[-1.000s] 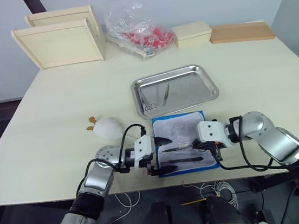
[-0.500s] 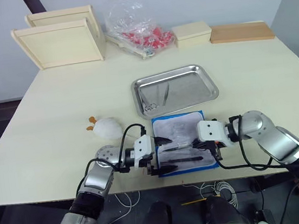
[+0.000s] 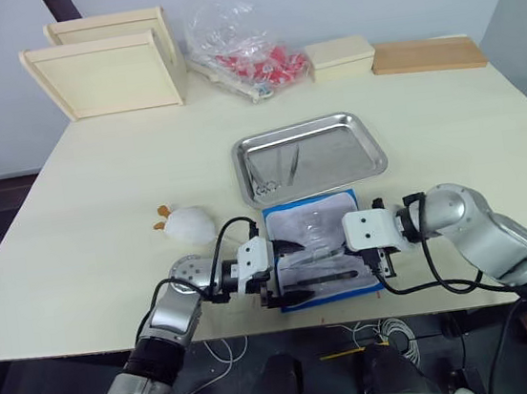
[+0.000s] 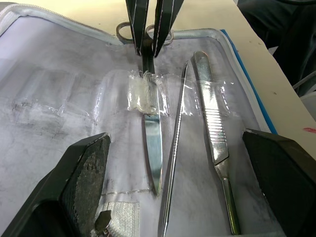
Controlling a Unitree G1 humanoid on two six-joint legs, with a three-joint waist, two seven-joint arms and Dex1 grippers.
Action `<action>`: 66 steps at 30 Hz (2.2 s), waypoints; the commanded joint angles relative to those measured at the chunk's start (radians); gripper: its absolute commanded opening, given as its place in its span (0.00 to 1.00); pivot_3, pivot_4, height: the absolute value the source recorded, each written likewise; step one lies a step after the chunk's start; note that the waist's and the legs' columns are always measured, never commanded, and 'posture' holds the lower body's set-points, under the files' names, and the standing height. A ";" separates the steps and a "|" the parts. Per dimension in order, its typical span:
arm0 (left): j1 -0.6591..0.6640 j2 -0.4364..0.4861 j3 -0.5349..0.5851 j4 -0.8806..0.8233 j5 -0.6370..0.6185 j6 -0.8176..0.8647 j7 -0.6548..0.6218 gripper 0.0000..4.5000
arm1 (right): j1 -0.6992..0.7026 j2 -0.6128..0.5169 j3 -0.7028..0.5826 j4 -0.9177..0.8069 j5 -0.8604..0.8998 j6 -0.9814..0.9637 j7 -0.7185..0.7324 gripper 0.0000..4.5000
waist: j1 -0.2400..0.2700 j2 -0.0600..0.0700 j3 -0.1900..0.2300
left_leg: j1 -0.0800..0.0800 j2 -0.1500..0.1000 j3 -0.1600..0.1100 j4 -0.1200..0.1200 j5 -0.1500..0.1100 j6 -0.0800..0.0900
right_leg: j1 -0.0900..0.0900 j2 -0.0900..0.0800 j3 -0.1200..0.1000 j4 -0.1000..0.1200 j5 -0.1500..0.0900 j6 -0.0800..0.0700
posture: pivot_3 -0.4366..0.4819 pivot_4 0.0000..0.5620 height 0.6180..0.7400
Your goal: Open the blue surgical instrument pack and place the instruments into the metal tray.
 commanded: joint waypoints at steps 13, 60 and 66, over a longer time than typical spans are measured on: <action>0.034 -0.005 -0.053 0.086 0.089 0.034 0.031 1.00 | -0.003 -0.177 -0.119 -0.090 0.018 -0.039 0.068 0.01 | 0.001 0.000 0.000 | -0.001 0.000 0.000 0.000 0.000 0.000 | -0.002 -0.002 0.000 -0.001 0.000 0.000 | 0.48 0.27 1.00; 0.056 -0.012 -0.043 0.063 0.092 0.039 0.055 1.00 | -0.278 0.472 -0.428 0.419 0.283 0.388 -0.657 0.01 | -0.006 0.006 -0.001 | -0.001 -0.001 0.000 -0.003 0.001 0.002 | -0.003 -0.004 0.002 -0.002 0.001 0.001 | 0.48 0.27 1.00; 0.060 -0.006 -0.043 0.053 0.090 0.045 0.059 1.00 | -0.360 0.596 -0.456 0.623 0.240 0.333 -0.800 0.01 | -0.005 0.007 0.000 | -0.002 -0.002 0.001 -0.003 0.001 0.002 | -0.003 -0.003 0.002 -0.001 0.003 -0.002 | 0.48 0.27 1.00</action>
